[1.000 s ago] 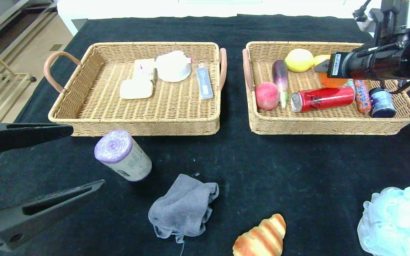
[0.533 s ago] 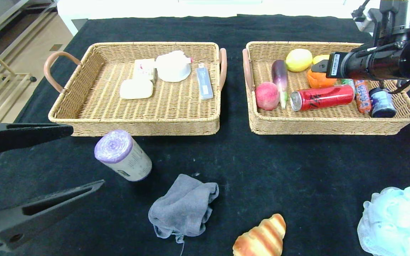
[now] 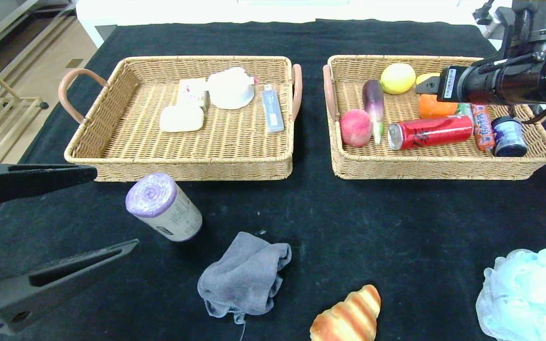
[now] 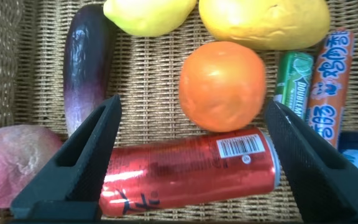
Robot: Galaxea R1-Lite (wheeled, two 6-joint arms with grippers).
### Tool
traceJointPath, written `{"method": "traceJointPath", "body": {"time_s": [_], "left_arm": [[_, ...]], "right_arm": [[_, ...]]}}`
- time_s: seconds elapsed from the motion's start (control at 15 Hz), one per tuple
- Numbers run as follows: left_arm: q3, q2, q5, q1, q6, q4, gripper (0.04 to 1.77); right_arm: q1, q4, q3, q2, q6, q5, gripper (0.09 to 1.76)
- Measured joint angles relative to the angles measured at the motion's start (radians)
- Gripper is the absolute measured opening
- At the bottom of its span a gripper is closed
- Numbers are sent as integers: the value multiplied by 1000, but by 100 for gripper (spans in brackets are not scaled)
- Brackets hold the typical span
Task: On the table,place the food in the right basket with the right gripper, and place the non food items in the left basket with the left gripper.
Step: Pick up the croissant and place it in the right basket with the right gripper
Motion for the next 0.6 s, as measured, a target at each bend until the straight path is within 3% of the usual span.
{"method": "traceJointPath", "body": {"time_s": [0.6], "left_arm": [[1,1,0,0,0,0,172]], "right_arm": [[73,10,133,-114,38,-61,170]]}}
